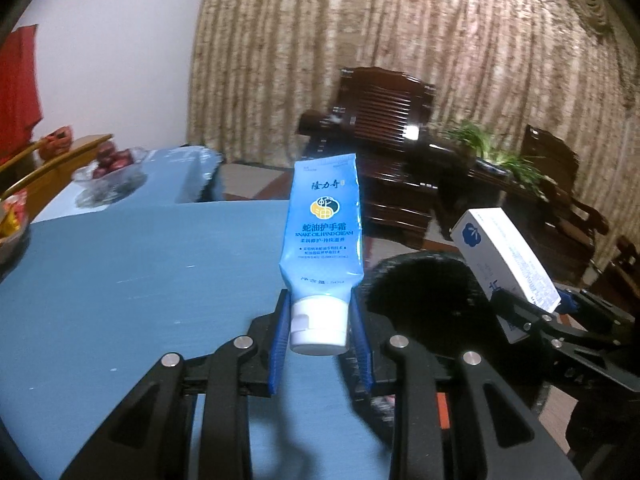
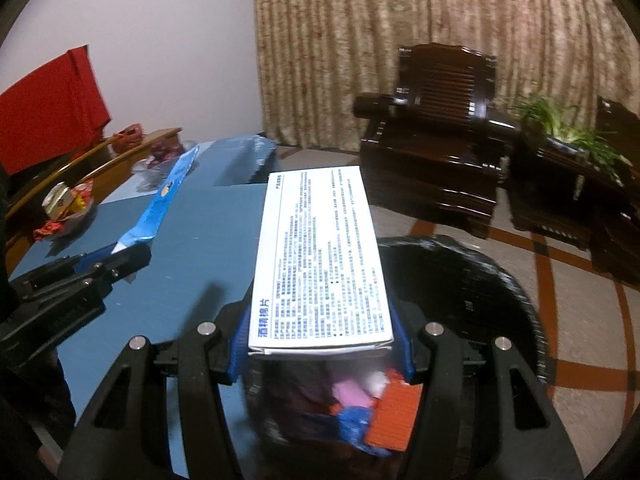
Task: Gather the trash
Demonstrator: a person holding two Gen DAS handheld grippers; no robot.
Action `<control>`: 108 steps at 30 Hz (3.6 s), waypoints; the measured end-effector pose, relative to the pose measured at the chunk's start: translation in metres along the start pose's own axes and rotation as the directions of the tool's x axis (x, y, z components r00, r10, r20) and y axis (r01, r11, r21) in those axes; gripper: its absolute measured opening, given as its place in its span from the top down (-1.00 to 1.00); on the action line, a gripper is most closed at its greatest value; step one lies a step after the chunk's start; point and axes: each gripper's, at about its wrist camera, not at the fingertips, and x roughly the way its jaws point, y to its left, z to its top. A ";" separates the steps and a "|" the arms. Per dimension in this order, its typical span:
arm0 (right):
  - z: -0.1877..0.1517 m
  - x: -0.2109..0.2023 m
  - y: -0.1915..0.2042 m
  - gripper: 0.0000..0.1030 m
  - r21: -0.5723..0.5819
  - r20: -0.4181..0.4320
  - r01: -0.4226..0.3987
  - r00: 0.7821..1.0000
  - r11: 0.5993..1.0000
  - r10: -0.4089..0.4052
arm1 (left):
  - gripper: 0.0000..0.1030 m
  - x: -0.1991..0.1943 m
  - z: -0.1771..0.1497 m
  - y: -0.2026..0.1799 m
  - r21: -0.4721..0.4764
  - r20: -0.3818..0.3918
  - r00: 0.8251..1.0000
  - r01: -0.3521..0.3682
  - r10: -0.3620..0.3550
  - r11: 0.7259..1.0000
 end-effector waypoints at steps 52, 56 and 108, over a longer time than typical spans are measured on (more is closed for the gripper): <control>-0.046 -0.016 -0.079 -0.90 0.108 -0.068 0.094 0.994 0.990 -0.087 | -0.87 0.026 -0.017 -0.037 0.038 -0.085 0.995 0.053 -0.049 0.998; -0.036 -0.034 -0.060 -0.90 0.089 -0.043 0.066 0.997 0.994 -0.062 | -0.88 0.002 -0.016 -0.033 0.026 -0.069 0.997 0.028 -0.026 0.999; 0.005 -0.121 0.001 -0.90 0.016 0.064 -0.017 0.998 1.000 0.016 | -0.88 -0.121 -0.003 -0.036 0.035 0.115 0.990 -0.090 0.086 0.995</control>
